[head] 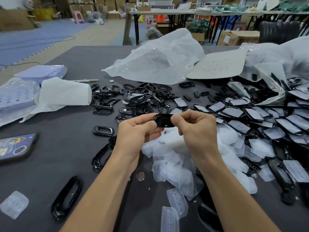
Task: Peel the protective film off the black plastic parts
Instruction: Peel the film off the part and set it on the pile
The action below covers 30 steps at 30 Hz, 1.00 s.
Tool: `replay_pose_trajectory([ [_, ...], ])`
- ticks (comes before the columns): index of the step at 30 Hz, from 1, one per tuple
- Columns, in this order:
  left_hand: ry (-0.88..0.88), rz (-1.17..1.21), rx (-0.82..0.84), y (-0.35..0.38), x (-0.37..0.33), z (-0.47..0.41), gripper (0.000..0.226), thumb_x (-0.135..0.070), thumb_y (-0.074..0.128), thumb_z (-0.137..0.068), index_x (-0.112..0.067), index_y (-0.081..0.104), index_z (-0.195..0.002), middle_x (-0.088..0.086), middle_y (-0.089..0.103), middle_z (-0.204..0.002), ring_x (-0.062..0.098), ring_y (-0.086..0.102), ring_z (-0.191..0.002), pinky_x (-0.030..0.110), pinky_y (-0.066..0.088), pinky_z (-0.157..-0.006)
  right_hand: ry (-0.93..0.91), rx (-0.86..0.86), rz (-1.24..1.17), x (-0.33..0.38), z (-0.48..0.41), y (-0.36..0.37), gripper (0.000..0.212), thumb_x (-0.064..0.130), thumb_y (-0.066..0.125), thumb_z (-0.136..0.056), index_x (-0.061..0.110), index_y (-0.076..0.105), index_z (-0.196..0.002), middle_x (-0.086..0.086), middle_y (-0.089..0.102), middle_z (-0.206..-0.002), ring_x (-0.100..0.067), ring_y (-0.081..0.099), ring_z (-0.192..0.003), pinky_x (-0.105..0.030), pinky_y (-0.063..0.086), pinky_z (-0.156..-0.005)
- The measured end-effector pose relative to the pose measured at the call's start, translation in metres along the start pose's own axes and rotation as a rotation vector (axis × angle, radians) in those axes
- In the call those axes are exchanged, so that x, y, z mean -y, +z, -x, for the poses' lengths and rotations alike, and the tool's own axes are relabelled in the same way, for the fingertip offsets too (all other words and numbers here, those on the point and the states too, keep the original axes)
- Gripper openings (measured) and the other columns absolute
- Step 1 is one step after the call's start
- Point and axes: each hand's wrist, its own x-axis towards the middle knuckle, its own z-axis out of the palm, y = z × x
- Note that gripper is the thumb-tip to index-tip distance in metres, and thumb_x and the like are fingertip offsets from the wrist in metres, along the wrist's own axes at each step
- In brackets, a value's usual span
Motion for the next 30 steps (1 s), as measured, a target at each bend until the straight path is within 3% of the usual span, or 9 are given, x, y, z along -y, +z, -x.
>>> replay_pose_trajectory([
  [6, -0.020, 0.033, -0.006, 0.003, -0.002, 0.005, 0.028, 0.009, 0.066, -0.090, -0.013, 0.084, -0.085, 0.016, 0.080, -0.087, 0.023, 0.078, -0.075, 0.025, 0.062, -0.066, -0.118, -0.084, 0.287, 0.001, 0.006, 0.001, 0.023, 0.024, 0.084, -0.079, 0.021, 0.069, -0.062, 0.005, 0.060, -0.053, -0.008, 0.049, -0.049, -0.018, 0.038, -0.051],
  [11, 0.054, -0.040, -0.055, 0.005, -0.001, 0.008, 0.029, 0.010, 0.077, -0.083, -0.018, 0.084, -0.076, 0.008, 0.076, -0.073, 0.017, 0.066, -0.056, 0.030, 0.061, -0.064, -0.168, -0.126, 0.403, 0.002, 0.010, 0.003, 0.023, 0.030, 0.087, -0.073, 0.025, 0.065, -0.068, 0.007, 0.060, -0.060, -0.011, 0.054, -0.061, -0.021, 0.042, -0.058],
  [14, 0.060, -0.024, -0.088, 0.005, -0.004, 0.008, 0.031, 0.012, 0.076, -0.082, -0.017, 0.083, -0.073, 0.007, 0.074, -0.069, 0.015, 0.065, -0.052, 0.025, 0.061, -0.059, -0.078, -0.039, 0.235, 0.004, 0.011, 0.004, 0.026, 0.020, 0.084, -0.079, 0.026, 0.060, -0.085, 0.005, 0.067, -0.074, -0.010, 0.061, -0.067, -0.024, 0.051, -0.066],
  [16, 0.068, -0.015, -0.106, 0.006, -0.005, 0.009, 0.027, 0.012, 0.076, -0.081, -0.013, 0.082, -0.075, 0.006, 0.073, -0.066, 0.014, 0.063, -0.049, 0.024, 0.060, -0.057, 0.031, 0.076, 0.057, 0.007, 0.011, 0.006, 0.017, 0.009, 0.076, -0.087, 0.022, 0.064, -0.086, -0.001, 0.068, -0.065, -0.017, 0.062, -0.054, -0.033, 0.051, -0.054],
  [20, 0.119, -0.033, -0.156, 0.009, -0.005, 0.011, 0.024, 0.015, 0.076, -0.081, -0.008, 0.079, -0.083, 0.007, 0.073, -0.064, 0.013, 0.062, -0.047, 0.022, 0.058, -0.054, 0.084, 0.106, -0.077, 0.009, 0.011, 0.007, 0.017, -0.003, 0.070, -0.089, 0.008, 0.070, -0.077, -0.012, 0.066, -0.058, -0.022, 0.059, -0.043, -0.027, 0.042, -0.039],
  [26, 0.034, 0.108, -0.178, 0.009, -0.006, 0.009, 0.016, 0.009, 0.074, -0.085, -0.006, 0.078, -0.088, 0.008, 0.077, -0.074, 0.016, 0.072, -0.058, 0.020, 0.057, -0.055, 0.320, 0.198, -0.541, 0.016, 0.008, 0.002, 0.020, -0.003, 0.054, -0.099, 0.000, 0.073, -0.098, -0.021, 0.074, -0.083, -0.026, 0.069, -0.059, -0.029, 0.058, -0.055],
  [30, -0.006, 0.176, -0.189, 0.007, -0.005, 0.006, 0.020, 0.007, 0.075, -0.085, -0.012, 0.080, -0.079, 0.011, 0.078, -0.079, 0.017, 0.074, -0.064, 0.019, 0.057, -0.057, 0.367, 0.198, -0.587, 0.017, 0.007, -0.001, 0.027, -0.012, 0.046, -0.094, -0.001, 0.071, -0.093, -0.023, 0.075, -0.084, -0.028, 0.071, -0.063, -0.031, 0.060, -0.058],
])
